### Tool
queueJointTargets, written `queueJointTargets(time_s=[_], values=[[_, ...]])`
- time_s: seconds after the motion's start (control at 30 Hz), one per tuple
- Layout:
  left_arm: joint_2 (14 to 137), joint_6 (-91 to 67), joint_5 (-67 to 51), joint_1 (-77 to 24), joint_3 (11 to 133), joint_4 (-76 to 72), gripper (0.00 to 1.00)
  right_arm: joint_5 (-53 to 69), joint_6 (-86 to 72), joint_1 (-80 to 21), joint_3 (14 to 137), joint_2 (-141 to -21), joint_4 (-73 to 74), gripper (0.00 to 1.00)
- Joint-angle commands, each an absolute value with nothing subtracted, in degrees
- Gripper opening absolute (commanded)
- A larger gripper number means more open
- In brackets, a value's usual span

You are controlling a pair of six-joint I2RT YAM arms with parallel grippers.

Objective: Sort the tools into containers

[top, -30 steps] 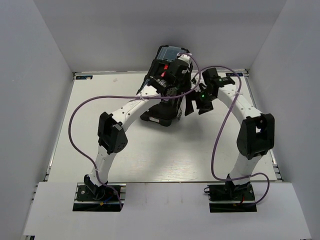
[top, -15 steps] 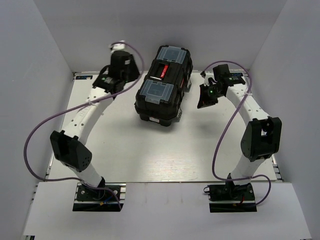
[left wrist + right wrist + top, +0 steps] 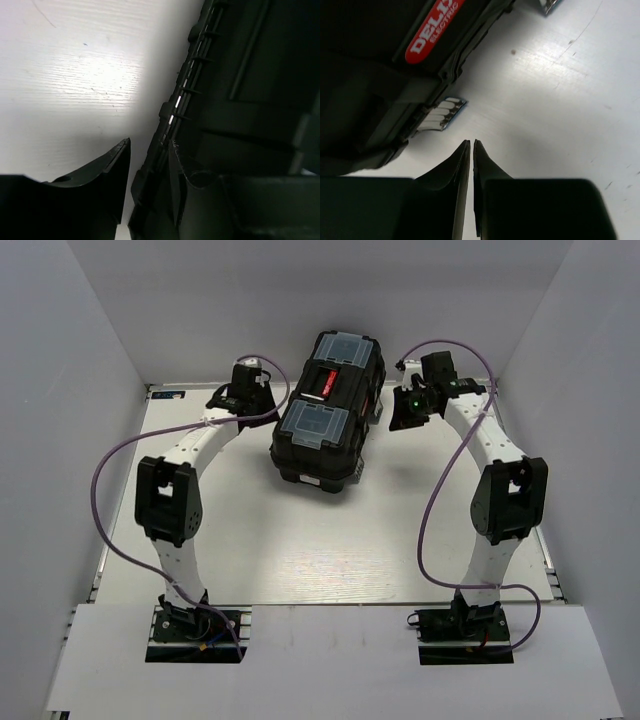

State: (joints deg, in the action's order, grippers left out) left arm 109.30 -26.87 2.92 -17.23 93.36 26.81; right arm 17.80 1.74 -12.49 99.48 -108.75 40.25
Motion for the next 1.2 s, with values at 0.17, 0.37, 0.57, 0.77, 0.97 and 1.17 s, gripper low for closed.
queueJointTargets(time_s=[0.17, 0.37, 0.57, 0.77, 0.97, 1.17], values=[[108.03, -21.71, -16.96, -21.00, 90.62, 23.55, 0.43, 14.77, 3.69, -12.22, 103.54, -109.07, 37.00, 0.13], [104.24, -20.04, -22.76, -23.64, 88.16, 25.58, 0.42, 14.76, 3.25, -11.87, 103.53, -109.42, 36.83, 0.13], [103.62, -20.04, -30.83, -25.40, 85.79, 25.50, 0.42, 14.50, 2.64, -11.42, 103.10, -108.90, 36.92, 0.12], [97.94, -22.05, -20.60, -23.91, 81.49, 29.26, 0.46, 13.19, 3.42, -10.90, 101.43, -106.97, 37.00, 0.14], [88.43, -22.59, -1.68, -21.45, 83.23, 35.24, 0.91, 12.04, 5.54, -10.19, 99.06, -102.75, 38.84, 0.91], [78.76, -22.59, 1.22, -20.92, 81.04, 35.77, 1.00, 12.22, 5.54, -9.58, 96.33, -98.62, 39.99, 0.91]])
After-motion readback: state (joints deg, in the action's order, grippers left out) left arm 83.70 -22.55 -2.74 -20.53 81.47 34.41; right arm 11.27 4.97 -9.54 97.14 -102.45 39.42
